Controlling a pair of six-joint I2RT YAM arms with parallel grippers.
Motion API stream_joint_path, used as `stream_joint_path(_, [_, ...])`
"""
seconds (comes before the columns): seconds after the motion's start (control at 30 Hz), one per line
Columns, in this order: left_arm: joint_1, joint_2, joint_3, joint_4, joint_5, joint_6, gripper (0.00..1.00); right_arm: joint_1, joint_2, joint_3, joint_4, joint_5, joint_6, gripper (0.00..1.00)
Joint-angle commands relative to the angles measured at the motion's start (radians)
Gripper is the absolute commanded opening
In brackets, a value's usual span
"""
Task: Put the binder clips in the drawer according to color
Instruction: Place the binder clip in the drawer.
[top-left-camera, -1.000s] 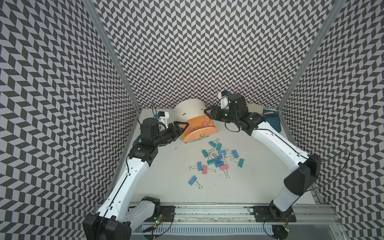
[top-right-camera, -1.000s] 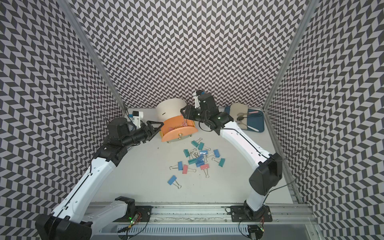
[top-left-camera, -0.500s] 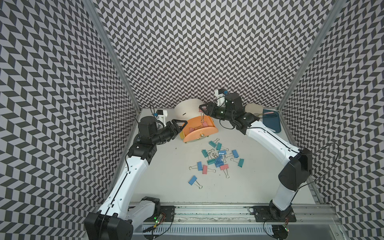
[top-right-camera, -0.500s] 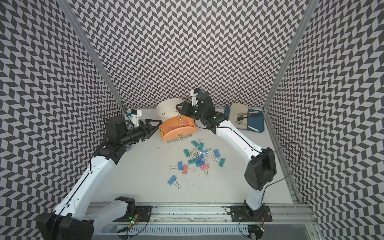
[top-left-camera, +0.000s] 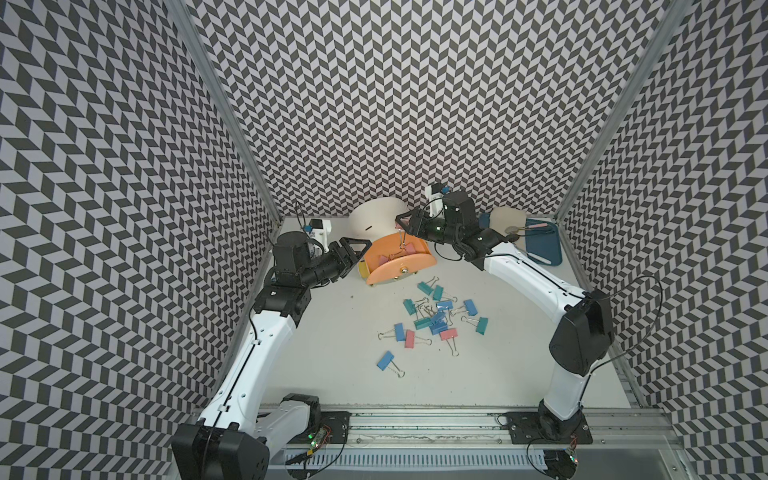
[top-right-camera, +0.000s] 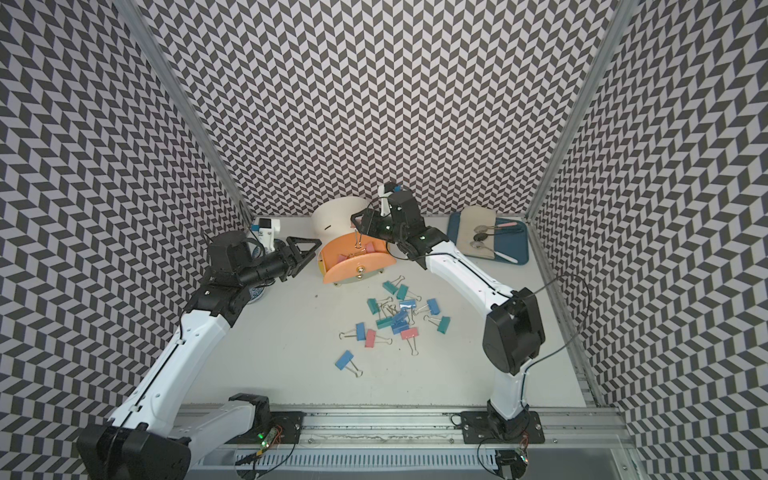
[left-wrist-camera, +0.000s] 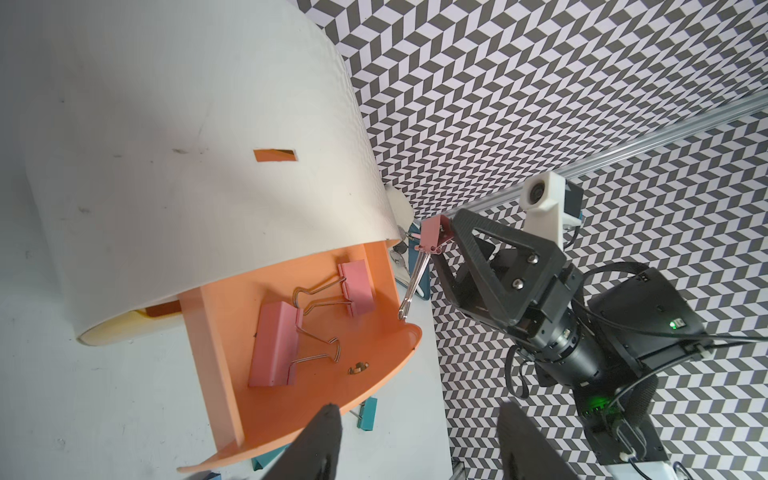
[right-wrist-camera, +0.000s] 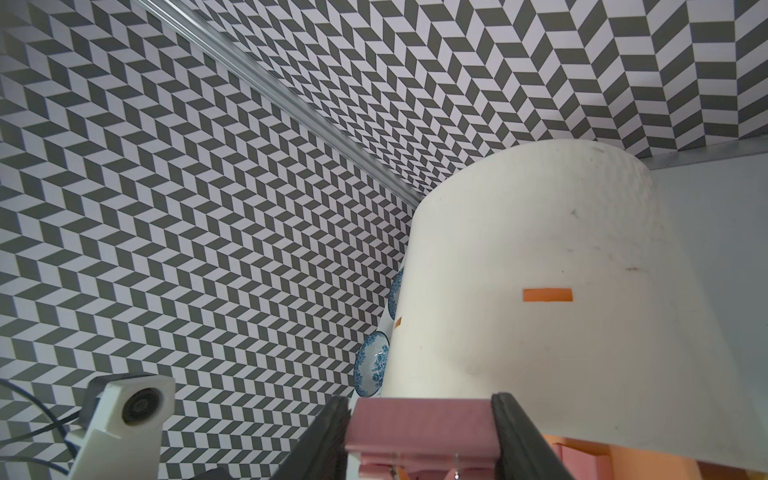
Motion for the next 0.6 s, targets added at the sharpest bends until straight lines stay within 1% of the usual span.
stream_joint_path(0.0, [0.011, -0.002, -0.009, 0.03, 0.019, 0.016, 0.64, -0.001, 0.001, -0.025, 0.077, 0.001, -0.029, 0.52])
stream_joint_path(0.17, [0.016, 0.002, -0.01, 0.032, 0.022, 0.016, 0.64, -0.001, -0.005, -0.038, 0.084, -0.003, -0.049, 0.59])
stream_joint_path(0.4, [0.018, 0.003, -0.007, 0.031, 0.025, 0.016, 0.64, -0.002, -0.018, -0.035, 0.081, 0.011, -0.074, 0.73])
stream_joint_path(0.57, [0.019, -0.003, 0.0, 0.011, 0.018, 0.03, 0.64, -0.002, -0.035, -0.022, 0.056, 0.026, -0.099, 0.76])
